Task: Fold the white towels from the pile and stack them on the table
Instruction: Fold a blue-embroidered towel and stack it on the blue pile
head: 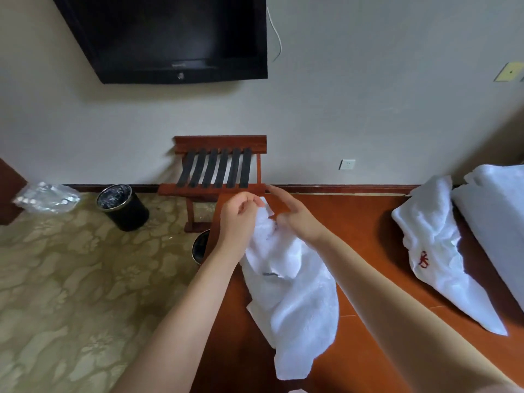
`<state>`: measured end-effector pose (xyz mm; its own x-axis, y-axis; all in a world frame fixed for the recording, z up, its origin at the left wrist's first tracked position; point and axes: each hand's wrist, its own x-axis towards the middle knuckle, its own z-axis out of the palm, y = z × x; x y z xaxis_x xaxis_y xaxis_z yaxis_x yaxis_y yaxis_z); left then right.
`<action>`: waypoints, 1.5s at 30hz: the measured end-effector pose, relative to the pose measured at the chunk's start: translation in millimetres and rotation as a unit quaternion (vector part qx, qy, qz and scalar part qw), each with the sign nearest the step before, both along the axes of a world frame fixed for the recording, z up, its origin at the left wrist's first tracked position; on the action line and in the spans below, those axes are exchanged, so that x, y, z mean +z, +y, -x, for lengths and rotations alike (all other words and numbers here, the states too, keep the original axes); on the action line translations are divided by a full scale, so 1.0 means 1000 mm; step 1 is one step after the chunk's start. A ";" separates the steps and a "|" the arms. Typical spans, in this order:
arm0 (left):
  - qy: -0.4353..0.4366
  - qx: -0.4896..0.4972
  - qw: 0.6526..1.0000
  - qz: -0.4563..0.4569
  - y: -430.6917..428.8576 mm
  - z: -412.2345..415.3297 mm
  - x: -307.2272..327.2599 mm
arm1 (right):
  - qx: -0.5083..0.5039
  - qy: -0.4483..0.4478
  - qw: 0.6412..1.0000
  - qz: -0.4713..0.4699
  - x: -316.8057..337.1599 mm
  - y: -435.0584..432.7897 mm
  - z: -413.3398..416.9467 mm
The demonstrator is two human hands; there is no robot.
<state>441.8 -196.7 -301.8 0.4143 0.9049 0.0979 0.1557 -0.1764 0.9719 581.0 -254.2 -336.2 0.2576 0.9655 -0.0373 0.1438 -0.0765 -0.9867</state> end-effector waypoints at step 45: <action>0.303 0.095 0.939 -0.135 0.201 -0.142 -0.058 | -0.447 0.104 0.887 0.048 -0.048 0.098 -0.164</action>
